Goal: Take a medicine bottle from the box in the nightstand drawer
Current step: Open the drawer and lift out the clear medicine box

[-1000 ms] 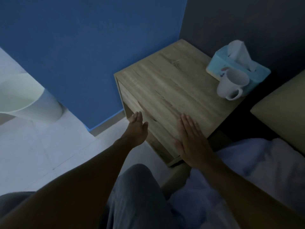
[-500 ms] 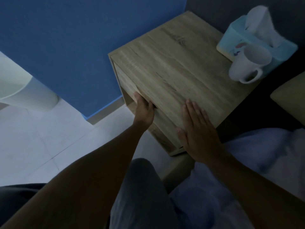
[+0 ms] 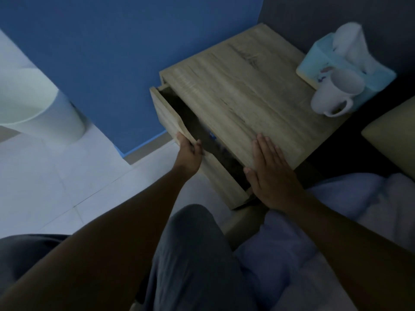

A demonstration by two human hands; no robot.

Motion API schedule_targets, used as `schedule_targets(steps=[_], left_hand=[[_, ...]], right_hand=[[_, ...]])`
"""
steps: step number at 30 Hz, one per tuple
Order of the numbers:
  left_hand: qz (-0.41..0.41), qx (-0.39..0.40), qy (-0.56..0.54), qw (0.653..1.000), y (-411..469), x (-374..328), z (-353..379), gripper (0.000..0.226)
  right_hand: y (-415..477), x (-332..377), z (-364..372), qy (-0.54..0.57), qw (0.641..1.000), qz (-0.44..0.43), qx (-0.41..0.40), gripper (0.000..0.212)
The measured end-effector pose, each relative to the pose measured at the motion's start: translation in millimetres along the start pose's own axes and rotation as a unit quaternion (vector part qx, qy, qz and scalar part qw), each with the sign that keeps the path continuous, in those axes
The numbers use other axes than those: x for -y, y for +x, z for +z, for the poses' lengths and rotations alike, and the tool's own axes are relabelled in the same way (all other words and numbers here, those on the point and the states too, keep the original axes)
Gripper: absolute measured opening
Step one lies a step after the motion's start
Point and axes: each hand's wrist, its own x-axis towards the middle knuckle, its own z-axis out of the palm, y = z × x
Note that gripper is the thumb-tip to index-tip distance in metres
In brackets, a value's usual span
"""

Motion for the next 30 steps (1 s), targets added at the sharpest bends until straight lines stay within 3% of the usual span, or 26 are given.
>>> schedule_targets(steps=[17,22,28,30], left_hand=[[-0.010,-0.026,0.036,0.999,-83.5,32.9,-79.1,0.070],[-0.018,-0.025,0.033,0.999,-86.2,37.6,-86.8,0.070],[-0.028,-0.058,0.047,0.997,-88.8,29.3,-89.8,0.087],[-0.012,-0.085,0.050,0.995,-88.4,23.9,-92.1,0.097]], right_hand=[[3.6,6.4,-9.1,-0.018,0.998,0.012,0.053,0.087],[4.0,10.3,-12.3,-0.010,0.996,0.040,0.083,0.081],[6.1,32.4,-8.6,0.015,0.992,0.109,0.065,0.090],[6.7,48.0,-7.7,0.026,0.995,0.098,0.023,0.085]])
